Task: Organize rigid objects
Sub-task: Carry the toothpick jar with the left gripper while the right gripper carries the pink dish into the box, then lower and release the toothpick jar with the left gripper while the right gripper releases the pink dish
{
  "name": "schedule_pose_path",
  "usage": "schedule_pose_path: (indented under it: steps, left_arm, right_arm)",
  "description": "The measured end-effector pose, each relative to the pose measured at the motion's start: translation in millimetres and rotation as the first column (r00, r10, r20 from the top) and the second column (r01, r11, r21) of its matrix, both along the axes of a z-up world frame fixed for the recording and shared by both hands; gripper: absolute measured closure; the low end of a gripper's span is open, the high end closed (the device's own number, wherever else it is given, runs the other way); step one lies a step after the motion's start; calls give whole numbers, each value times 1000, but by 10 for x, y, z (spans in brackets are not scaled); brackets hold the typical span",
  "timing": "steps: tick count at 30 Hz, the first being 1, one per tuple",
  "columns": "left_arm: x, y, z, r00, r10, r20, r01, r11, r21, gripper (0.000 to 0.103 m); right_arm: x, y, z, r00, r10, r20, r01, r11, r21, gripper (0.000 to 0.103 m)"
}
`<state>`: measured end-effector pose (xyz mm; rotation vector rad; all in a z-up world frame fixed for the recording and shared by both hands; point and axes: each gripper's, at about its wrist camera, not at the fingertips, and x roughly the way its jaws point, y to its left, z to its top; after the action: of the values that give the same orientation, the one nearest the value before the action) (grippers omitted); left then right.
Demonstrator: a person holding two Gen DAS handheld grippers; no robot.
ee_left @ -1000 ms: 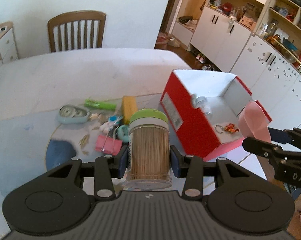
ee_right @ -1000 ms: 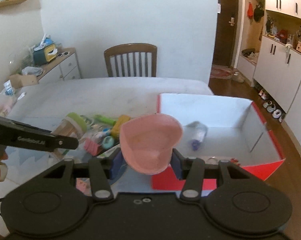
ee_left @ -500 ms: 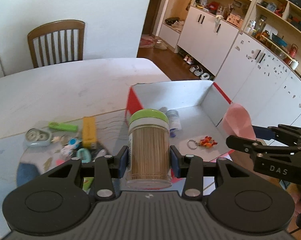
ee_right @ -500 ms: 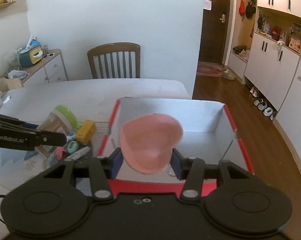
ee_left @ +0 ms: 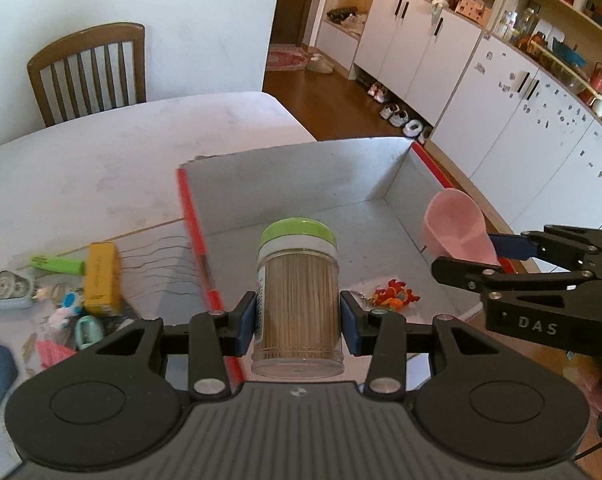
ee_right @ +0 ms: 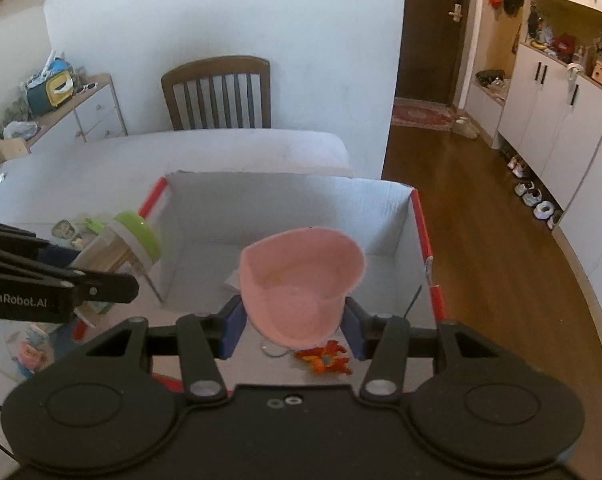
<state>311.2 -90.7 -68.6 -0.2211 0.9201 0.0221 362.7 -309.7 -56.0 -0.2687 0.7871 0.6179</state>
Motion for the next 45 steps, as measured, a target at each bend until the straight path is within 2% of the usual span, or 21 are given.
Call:
schedule_pose_path:
  steps: [8,14,19,25,37,45]
  left_arm:
    - [327,-274,-239,997,-3,-78,7,999,44,61]
    - [504,-412,-433,991,-10,-136,17,999,52,61]
    - [649,-487,-584,982,-25,-186,35,998,54,61]
    - [820,-473,-758,968,-35,-247,47,998,42,61]
    - [1068,-459,-994,937,-55,-344,68,997,25,61]
    - [1191,-470,-1070,921,-53,-386,61,998,9,61]
  right_arm:
    - [320,38,-217,997,58,-44,-60,997,-53,53]
    - [586,115,-408,990,77,-117,-88,992,-93,53]
    - [736,236,-531,981,123,-148,-147,975,-166,53]
    - [860,305,-685,959,169,-225,-219,951,-218,53]
    - [911,410,-822,945,202,-258,-268,930,-252,53]
    - [939,429,-857,942,197,-273,-266,932,-244,49]
